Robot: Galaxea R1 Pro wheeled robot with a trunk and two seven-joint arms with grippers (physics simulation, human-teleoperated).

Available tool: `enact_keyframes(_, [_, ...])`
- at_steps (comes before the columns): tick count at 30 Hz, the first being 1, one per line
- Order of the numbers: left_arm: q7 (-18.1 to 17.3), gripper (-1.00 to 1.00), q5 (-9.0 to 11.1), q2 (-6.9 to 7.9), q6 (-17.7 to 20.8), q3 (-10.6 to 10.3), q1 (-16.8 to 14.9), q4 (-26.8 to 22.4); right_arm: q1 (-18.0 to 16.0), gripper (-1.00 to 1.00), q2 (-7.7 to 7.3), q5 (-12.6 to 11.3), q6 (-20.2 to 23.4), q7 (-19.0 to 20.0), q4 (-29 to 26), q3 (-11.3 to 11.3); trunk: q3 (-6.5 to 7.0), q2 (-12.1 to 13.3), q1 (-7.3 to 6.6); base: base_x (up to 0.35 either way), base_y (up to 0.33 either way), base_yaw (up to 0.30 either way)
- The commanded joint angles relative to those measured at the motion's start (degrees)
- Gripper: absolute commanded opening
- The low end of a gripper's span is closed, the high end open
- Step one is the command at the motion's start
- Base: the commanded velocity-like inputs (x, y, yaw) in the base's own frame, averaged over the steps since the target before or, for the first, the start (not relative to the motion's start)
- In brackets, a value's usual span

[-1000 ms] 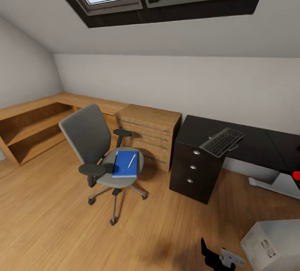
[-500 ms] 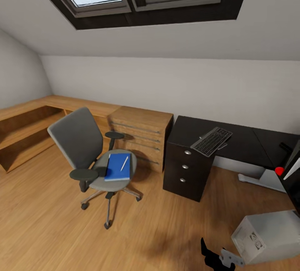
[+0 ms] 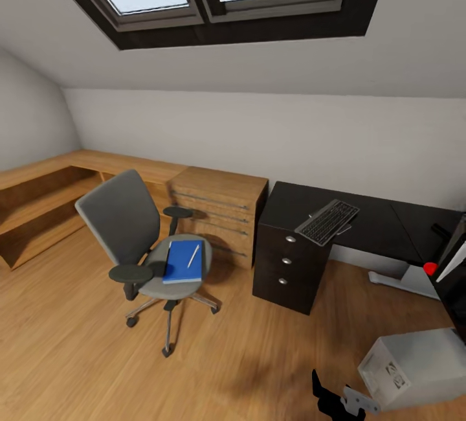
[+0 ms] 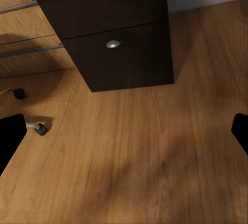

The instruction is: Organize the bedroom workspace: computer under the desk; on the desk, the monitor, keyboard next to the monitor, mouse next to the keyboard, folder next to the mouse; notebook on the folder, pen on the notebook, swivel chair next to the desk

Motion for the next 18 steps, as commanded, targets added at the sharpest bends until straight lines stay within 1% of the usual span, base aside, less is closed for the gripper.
enact_keyframes(1, [0.28,1.00,0.57,0.03,-0.25,-0.29,-0.03,0.01,-0.05,1.00,-0.02,-0.47,-0.09,0.59,0.09,-0.20,0.12,0.37,-0.22,0.000,0.000,-0.149])
enact_keyframes(5, [0.28,1.00,0.57,0.03,-0.25,-0.29,-0.04,0.01,-0.05,1.00,-0.05,-0.47,-0.09,0.59,0.09,-0.20,0.84,1.98,-1.10,0.000,0.000,-0.212])
enact_keyframes(14, [0.26,1.00,0.53,0.03,-0.25,-0.29,-0.03,0.01,-0.05,1.00,-0.05,-0.47,-0.09,0.60,0.09,-0.20,2.46,5.59,-3.08,0.000,0.000,-0.255])
enact_keyframes(18, [0.28,1.00,0.55,0.09,-0.25,-0.23,-0.03,0.01,-0.05,1.00,0.01,-0.47,-0.09,0.65,0.09,-0.20,3.17,7.19,-3.96,0.000,0.000,-0.102])
